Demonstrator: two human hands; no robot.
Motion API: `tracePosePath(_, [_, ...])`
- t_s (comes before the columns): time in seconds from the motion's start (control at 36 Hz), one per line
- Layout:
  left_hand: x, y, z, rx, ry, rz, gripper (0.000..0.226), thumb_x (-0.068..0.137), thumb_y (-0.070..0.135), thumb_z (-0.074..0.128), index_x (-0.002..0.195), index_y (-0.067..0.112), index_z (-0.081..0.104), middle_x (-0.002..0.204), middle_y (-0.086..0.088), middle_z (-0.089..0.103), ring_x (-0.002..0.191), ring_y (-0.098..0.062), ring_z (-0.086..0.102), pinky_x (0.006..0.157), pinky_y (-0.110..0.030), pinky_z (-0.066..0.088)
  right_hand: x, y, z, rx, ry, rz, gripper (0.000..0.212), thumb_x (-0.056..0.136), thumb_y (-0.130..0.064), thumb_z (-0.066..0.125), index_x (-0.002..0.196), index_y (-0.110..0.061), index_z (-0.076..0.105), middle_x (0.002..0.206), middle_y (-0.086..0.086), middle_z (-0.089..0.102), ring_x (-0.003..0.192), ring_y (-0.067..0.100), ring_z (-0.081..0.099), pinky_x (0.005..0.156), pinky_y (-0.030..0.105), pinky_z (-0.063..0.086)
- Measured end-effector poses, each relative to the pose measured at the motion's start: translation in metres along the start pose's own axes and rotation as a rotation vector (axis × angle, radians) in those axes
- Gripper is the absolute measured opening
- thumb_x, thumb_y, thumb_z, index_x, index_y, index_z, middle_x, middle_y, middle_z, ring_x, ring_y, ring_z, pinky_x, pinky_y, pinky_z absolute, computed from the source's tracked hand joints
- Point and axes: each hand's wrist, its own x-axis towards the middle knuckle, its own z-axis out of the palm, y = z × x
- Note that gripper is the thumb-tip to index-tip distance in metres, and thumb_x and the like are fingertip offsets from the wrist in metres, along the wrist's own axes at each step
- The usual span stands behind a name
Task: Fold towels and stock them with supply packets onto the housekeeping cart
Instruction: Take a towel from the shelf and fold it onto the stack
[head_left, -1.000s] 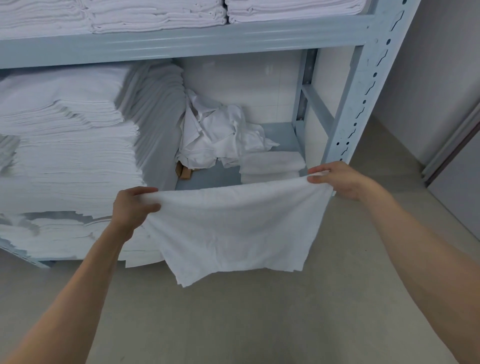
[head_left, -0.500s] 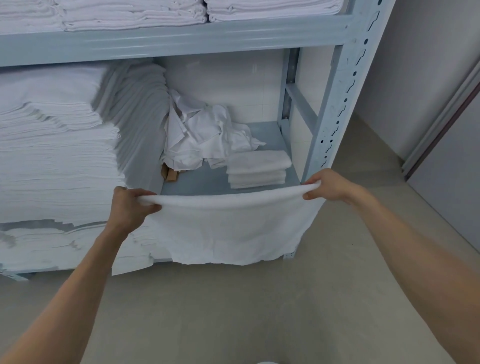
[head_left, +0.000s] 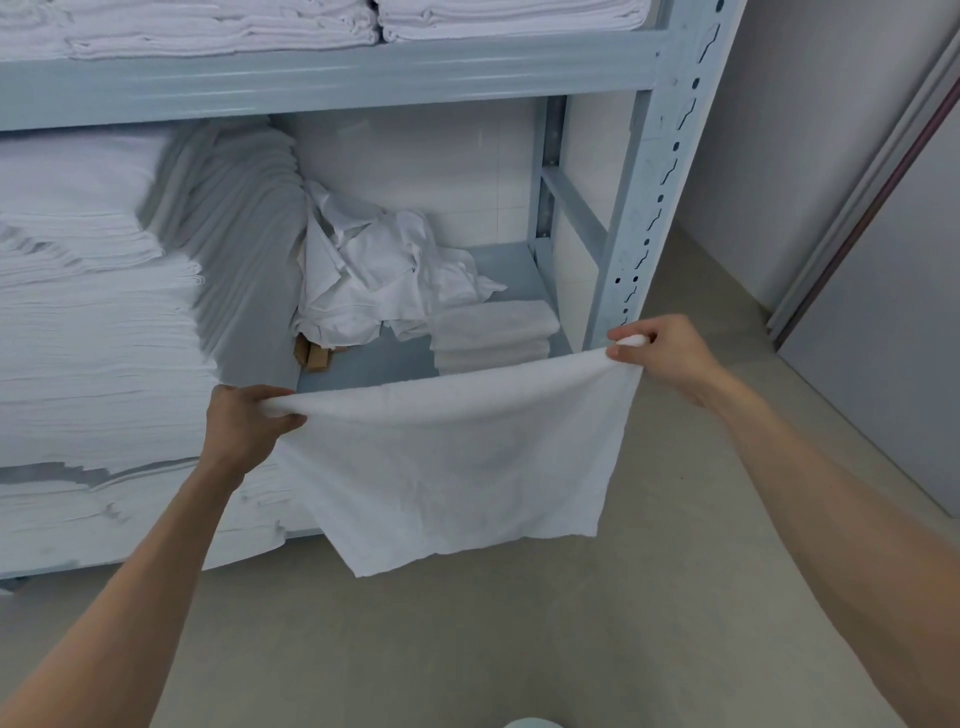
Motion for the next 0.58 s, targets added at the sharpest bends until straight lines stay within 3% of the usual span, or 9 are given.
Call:
tracePosePath(0.14, [0.004, 0.0, 0.004, -0.007, 0.018, -0.003, 0.03, 0.078, 0.008, 0.083, 0.106, 0.004, 0.076, 0.1, -0.015, 0.071, 0.089, -0.027, 0.061, 0.081, -0.034, 0.049, -0.005, 0.001, -0.008, -0.207, -0.074, -0.045, 0.033, 0.075, -0.02, 0.086, 0.106, -0.018, 0.076, 0.101, -0.004, 0.069, 0.093, 0.011, 0.063, 0.075, 0.02, 0.046])
tracePosePath(0.22, [0.006, -0.002, 0.004, 0.002, 0.02, -0.008, 0.025, 0.08, 0.01, 0.081, 0.103, 0.002, 0.076, 0.088, -0.011, 0.07, 0.067, -0.022, 0.06, 0.051, -0.012, 0.048, -0.007, 0.005, -0.01, -0.334, -0.08, -0.075, 0.015, 0.075, -0.018, 0.085, 0.086, -0.023, 0.075, 0.081, -0.004, 0.069, 0.075, 0.014, 0.06, 0.061, 0.021, 0.042])
tracePosePath(0.28, [0.008, -0.003, 0.004, 0.0, 0.03, -0.021, 0.023, 0.081, 0.012, 0.081, 0.1, 0.0, 0.076, 0.085, -0.009, 0.068, 0.066, -0.015, 0.058, 0.038, -0.007, 0.042, -0.008, 0.009, -0.01, -0.389, -0.03, -0.099, 0.013, 0.079, -0.016, 0.082, 0.073, -0.022, 0.071, 0.063, -0.005, 0.059, 0.059, 0.011, 0.049, 0.05, 0.015, 0.032])
tracePosePath(0.31, [0.01, -0.003, 0.005, 0.005, 0.034, -0.025, 0.024, 0.081, 0.014, 0.081, 0.1, 0.0, 0.076, 0.087, -0.011, 0.068, 0.068, -0.017, 0.06, 0.043, -0.011, 0.046, -0.007, 0.012, -0.01, -0.391, 0.0, -0.1, 0.016, 0.081, -0.016, 0.08, 0.07, -0.02, 0.069, 0.058, -0.004, 0.054, 0.055, 0.01, 0.044, 0.046, 0.013, 0.03])
tracePosePath(0.36, [0.014, -0.002, 0.005, 0.014, 0.036, -0.032, 0.03, 0.081, 0.019, 0.081, 0.101, -0.002, 0.075, 0.099, -0.017, 0.068, 0.085, -0.03, 0.064, 0.072, -0.031, 0.057, -0.007, 0.016, -0.009, -0.381, 0.048, -0.072, 0.017, 0.084, -0.018, 0.078, 0.07, -0.015, 0.07, 0.056, -0.001, 0.05, 0.052, 0.01, 0.04, 0.044, 0.015, 0.029])
tracePosePath(0.42, [0.016, 0.002, 0.004, 0.031, 0.031, -0.016, 0.038, 0.081, 0.023, 0.081, 0.106, -0.006, 0.073, 0.115, -0.023, 0.064, 0.104, -0.039, 0.061, 0.096, -0.046, 0.052, -0.006, 0.02, -0.009, -0.388, 0.067, -0.054, 0.022, 0.086, -0.02, 0.076, 0.068, -0.01, 0.069, 0.055, 0.001, 0.046, 0.052, 0.013, 0.039, 0.049, 0.023, 0.03])
tracePosePath(0.47, [0.015, 0.006, 0.002, 0.041, 0.021, 0.036, 0.039, 0.085, 0.024, 0.078, 0.107, -0.007, 0.073, 0.12, -0.022, 0.065, 0.108, -0.039, 0.061, 0.097, -0.044, 0.049, -0.006, 0.023, -0.01, -0.384, 0.073, -0.075, 0.029, 0.089, -0.02, 0.073, 0.065, -0.007, 0.066, 0.067, 0.005, 0.046, 0.066, 0.016, 0.043, 0.062, 0.03, 0.038])
tracePosePath(0.53, [0.011, 0.011, 0.001, 0.003, -0.002, 0.049, 0.03, 0.09, 0.029, 0.072, 0.098, 0.001, 0.075, 0.104, -0.017, 0.069, 0.096, -0.034, 0.061, 0.081, -0.037, 0.046, -0.006, 0.025, -0.013, -0.381, 0.088, -0.045, 0.029, 0.093, -0.023, 0.069, 0.073, -0.002, 0.069, 0.085, 0.011, 0.054, 0.087, 0.024, 0.05, 0.078, 0.036, 0.043])
tracePosePath(0.58, [0.007, 0.014, -0.001, -0.134, -0.013, 0.014, 0.021, 0.091, 0.032, 0.07, 0.088, 0.011, 0.073, 0.088, -0.008, 0.068, 0.085, -0.027, 0.06, 0.073, -0.032, 0.043, -0.005, 0.026, -0.015, -0.327, 0.093, -0.007, 0.043, 0.095, -0.026, 0.065, 0.058, -0.009, 0.054, 0.067, 0.007, 0.048, 0.072, 0.026, 0.046, 0.059, 0.034, 0.036])
